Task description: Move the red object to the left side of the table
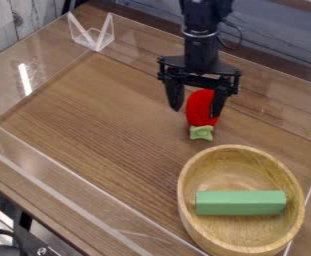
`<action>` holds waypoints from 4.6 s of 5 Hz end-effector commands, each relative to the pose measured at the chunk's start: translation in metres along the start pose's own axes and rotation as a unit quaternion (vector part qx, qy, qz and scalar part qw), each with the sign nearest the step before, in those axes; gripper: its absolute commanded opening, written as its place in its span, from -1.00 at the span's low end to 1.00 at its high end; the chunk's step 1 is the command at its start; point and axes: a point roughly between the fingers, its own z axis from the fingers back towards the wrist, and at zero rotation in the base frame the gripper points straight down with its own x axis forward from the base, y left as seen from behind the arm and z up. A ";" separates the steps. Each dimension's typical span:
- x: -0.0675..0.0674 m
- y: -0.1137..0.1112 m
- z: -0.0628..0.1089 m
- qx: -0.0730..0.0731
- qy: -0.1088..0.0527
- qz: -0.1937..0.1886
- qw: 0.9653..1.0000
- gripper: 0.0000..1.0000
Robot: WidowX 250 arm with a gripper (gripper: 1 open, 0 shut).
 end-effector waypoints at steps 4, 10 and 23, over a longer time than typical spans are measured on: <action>0.011 0.007 0.029 -0.005 -0.040 0.018 0.999 -1.00; 0.004 -0.006 0.032 -0.031 -0.067 0.069 0.995 1.00; 0.006 -0.010 0.036 -0.059 -0.086 0.154 0.982 -1.00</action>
